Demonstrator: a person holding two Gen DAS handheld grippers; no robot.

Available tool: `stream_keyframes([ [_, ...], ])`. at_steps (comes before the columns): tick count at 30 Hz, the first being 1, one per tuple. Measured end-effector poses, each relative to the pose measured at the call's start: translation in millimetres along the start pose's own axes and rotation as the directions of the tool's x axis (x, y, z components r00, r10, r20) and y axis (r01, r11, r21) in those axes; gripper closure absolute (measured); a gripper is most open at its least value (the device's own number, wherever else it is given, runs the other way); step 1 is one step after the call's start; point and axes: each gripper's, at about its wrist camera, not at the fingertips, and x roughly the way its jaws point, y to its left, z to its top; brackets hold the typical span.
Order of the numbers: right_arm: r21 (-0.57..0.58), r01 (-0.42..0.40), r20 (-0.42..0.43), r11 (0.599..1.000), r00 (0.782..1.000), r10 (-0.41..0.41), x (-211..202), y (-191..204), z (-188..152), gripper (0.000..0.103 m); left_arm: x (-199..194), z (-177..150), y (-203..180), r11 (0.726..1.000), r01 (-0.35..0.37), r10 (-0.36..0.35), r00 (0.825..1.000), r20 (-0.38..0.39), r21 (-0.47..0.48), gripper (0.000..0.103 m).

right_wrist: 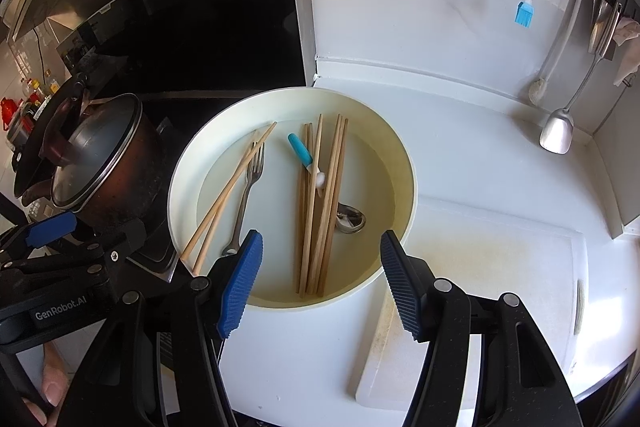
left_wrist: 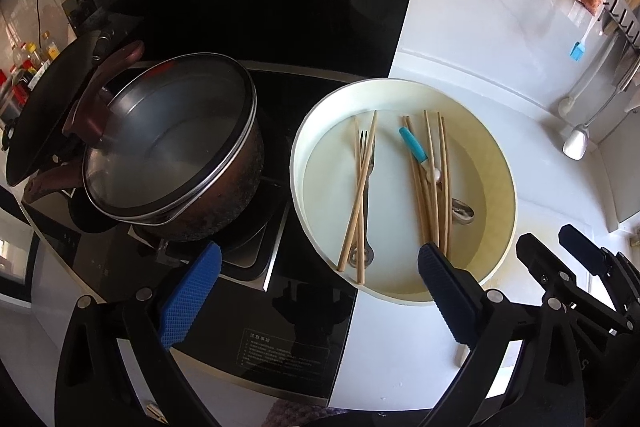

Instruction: Organize utensils

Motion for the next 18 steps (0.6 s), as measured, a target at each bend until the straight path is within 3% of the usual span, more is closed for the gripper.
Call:
stream_keyframes([
  [18, 0.002, 0.001, 0.004, 1.000, 1.000, -0.001, -1.7, -0.6, -0.1, 0.044, 0.0, -0.6, 2.1, 1.000, -0.001, 0.001, 1.000, -0.005, -0.020, 0.006],
])
